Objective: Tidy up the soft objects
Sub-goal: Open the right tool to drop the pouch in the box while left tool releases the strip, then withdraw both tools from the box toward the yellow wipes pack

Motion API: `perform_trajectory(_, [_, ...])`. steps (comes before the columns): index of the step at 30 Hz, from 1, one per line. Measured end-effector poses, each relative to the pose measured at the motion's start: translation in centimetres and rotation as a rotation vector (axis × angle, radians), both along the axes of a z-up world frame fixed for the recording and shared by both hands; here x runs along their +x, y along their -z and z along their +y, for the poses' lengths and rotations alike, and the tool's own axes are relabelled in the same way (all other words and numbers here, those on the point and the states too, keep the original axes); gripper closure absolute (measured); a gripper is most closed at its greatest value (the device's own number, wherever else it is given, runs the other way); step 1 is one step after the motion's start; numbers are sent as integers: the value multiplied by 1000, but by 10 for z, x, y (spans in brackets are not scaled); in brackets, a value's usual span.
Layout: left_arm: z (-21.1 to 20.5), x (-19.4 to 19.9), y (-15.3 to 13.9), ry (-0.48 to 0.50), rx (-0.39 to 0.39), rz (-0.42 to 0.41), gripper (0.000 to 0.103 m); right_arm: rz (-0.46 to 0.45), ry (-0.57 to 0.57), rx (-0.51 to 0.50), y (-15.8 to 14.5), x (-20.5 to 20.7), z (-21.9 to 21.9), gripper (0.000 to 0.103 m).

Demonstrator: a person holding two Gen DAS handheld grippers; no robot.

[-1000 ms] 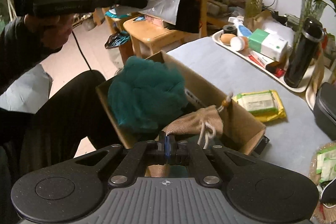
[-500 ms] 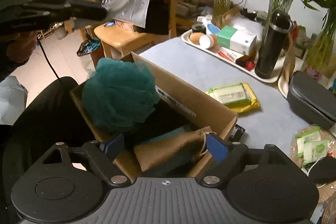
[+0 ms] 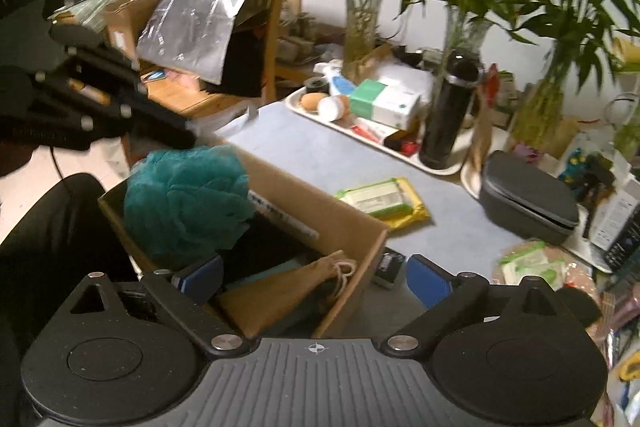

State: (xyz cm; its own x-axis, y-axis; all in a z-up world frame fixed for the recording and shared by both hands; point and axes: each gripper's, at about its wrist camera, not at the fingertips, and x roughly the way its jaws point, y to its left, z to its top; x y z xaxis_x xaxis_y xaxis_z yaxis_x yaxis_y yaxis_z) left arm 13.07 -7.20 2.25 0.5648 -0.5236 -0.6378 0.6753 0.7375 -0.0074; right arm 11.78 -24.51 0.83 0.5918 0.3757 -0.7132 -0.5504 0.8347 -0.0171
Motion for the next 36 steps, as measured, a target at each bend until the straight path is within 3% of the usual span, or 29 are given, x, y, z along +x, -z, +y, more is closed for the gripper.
perform_trajectory(4, [-11, 13, 12, -15, -9, 86, 96, -3, 14, 17, -1, -2, -4, 5])
perform_trajectory(5, [-14, 17, 15, -16, -9, 107, 88, -5, 17, 14, -1, -2, -4, 5])
perform_trajectory(6, [-15, 20, 18, -22, -5, 122, 74, -9, 23, 9, -2, -3, -4, 5])
perform_trajectory(9, [-13, 19, 19, -53, -7, 97, 56, -15, 37, 9, -2, -4, -6, 5])
perform_trajectory(18, [2, 11, 6, -105, 36, 21, 55, 5, 104, 21, 2, 2, -11, 0])
perform_trajectory(30, [46, 14, 13, -225, 52, 32, 55, 10, 128, -57, 12, 9, 4, 0])
perform_trajectory(36, [67, 13, 15, -276, 40, 24, 53, 24, 180, -42, 15, 18, 1, 0])
